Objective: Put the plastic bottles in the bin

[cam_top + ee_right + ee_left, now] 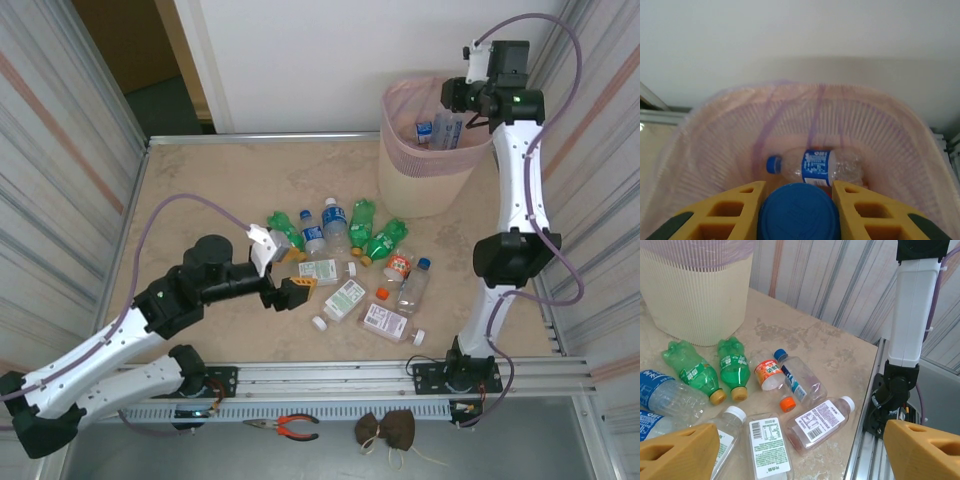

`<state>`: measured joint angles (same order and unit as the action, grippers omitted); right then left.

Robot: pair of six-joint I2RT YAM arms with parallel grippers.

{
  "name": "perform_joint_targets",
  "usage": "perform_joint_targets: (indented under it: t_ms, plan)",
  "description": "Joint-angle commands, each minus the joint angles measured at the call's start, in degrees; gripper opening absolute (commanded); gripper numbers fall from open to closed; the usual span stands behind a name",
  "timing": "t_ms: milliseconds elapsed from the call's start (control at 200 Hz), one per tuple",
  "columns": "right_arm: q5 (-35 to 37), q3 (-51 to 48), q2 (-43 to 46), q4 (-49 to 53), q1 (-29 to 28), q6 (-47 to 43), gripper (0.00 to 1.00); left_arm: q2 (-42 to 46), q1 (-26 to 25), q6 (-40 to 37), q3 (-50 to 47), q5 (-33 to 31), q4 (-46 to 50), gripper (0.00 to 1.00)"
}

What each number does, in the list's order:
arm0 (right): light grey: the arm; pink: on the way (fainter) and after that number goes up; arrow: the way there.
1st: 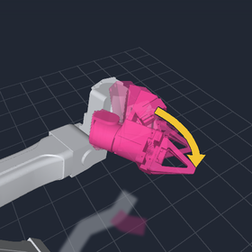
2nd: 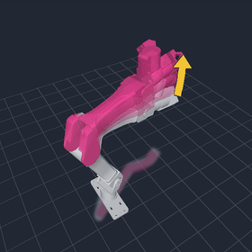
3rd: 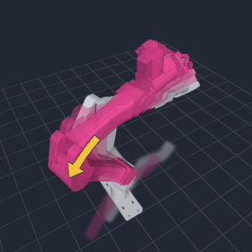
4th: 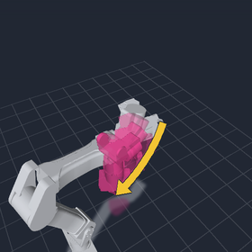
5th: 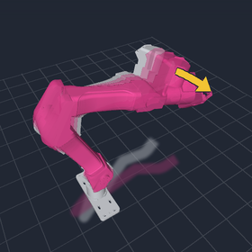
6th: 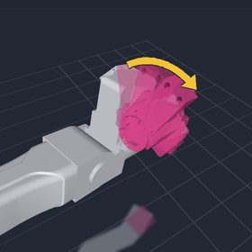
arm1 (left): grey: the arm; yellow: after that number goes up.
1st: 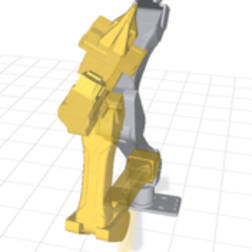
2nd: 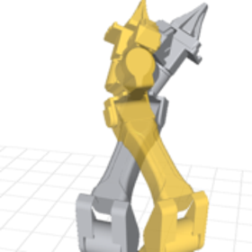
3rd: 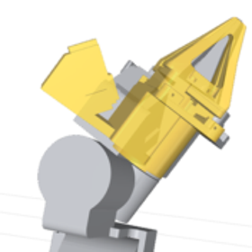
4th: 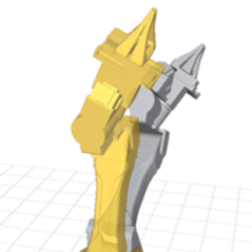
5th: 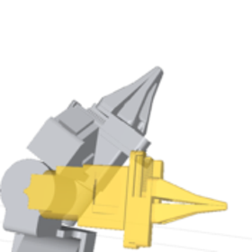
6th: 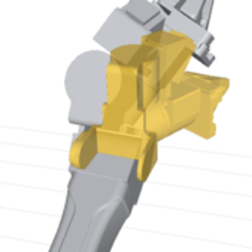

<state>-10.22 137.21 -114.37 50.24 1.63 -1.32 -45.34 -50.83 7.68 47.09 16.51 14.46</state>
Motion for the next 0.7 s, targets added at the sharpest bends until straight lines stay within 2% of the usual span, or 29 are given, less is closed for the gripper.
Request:
perform_joint_targets:
  t_ms: [0, 461, 566, 696]
  plan:
    - [2.68, 1.88, -2.43, 4.85, 0.27, -2.98, 0.09, -0.45, 0.80, -0.96, -0.91, -0.35, 0.07, 0.85]
    - [6.74, -0.36, -11.55, 4.12, -1.17, -3.08, 0.14, -2.60, 1.87, 0.21, -0.96, 1.00, 0.14, 0.84]
    - [7.18, -0.35, -13.79, 3.17, -1.27, -2.42, 0.19, -2.44, 1.95, 0.62, -1.59, 0.54, 0.04, 0.84]
    - [7.80, -0.34, -15.60, 2.20, -1.38, -1.70, 0.32, -3.24, 2.59, 0.67, -1.66, 0.36, 0.94, 0.84]
